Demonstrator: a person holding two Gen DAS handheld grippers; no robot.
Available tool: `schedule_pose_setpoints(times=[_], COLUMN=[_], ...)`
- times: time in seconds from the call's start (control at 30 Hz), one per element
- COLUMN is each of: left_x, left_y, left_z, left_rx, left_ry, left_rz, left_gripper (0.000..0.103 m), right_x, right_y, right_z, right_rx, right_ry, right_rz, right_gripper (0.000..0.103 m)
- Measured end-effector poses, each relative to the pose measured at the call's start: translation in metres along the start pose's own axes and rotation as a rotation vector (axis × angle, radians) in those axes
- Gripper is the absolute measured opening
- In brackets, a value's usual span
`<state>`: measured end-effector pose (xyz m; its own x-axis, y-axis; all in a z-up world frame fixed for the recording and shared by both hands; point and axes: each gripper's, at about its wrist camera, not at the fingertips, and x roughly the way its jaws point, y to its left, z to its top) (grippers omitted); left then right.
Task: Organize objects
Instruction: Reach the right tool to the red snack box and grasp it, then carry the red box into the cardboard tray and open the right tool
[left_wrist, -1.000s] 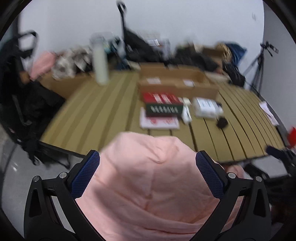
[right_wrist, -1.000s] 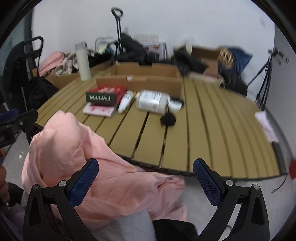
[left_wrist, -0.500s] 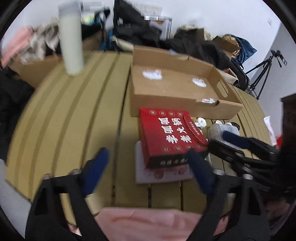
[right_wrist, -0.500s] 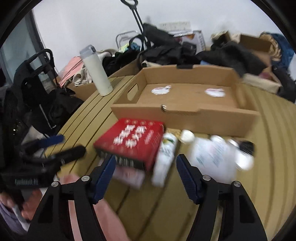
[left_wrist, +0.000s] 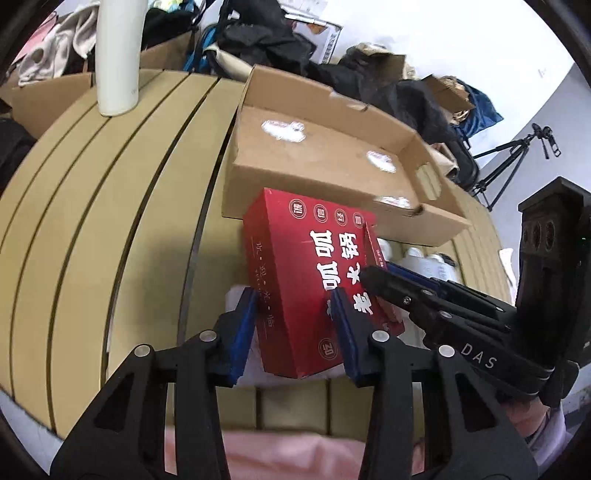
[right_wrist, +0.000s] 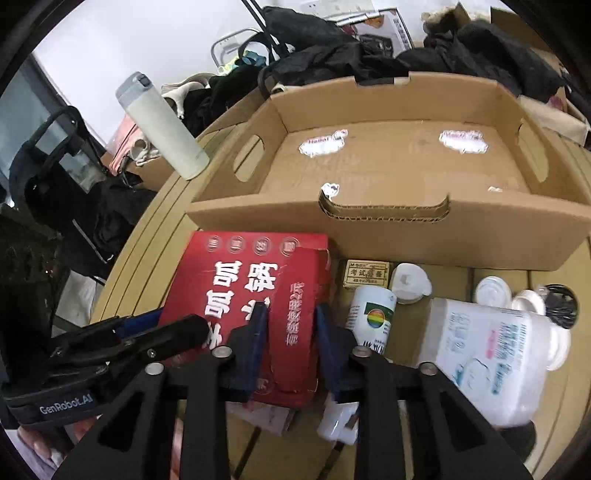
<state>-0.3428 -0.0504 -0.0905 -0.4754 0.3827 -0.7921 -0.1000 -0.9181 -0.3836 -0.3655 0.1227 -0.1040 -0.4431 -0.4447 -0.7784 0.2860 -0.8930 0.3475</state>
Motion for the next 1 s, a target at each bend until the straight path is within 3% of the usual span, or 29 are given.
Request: schedule_pose_setpoints(times=[0.27,0.43,0.57,0.77,0.87,1.0], left_x=[-0.059,-0.074,-0.070,-0.036,-0.003,0.048], left_y=[-0.038,-0.056,-0.066,-0.061,-0.044,-0.022], left_z=[-0.049,-0.038,-0.004,0.096,0.147,0.185], left_rx=[0.005,0.032,0.066,0.041,0.010,-0.002], left_ry=[-0.037,-0.072,-0.109,-0.085,-0.072,-0.030], left_rz=[-0.048,-0.088,-0.086,-0.091,-0.046,0.046], left_gripper=[0.037,0.037,0.037,0.037,0.037,0.037], right_x=[-0.079,-0.110,-0.121,-0.099,-0.066,0.006], right_y=[0.022,0.022,0.024,0.007,-0.007,-0.023], right_z=[-0.047,-0.043,-0.013,0.070,0.118,0.168], right_rx=[0.001,0.004,-0.018,-0.022,-0.014,0.010], right_ry=[-0.068,-0.123,-0.181,-0.187,-0.153,-0.081], right_rz=[0.021,-0.001,-0.027,-0.050,-0.043,-0.062], right_gripper=[0.028,0.027,0.027,0.028,0.028,0.028])
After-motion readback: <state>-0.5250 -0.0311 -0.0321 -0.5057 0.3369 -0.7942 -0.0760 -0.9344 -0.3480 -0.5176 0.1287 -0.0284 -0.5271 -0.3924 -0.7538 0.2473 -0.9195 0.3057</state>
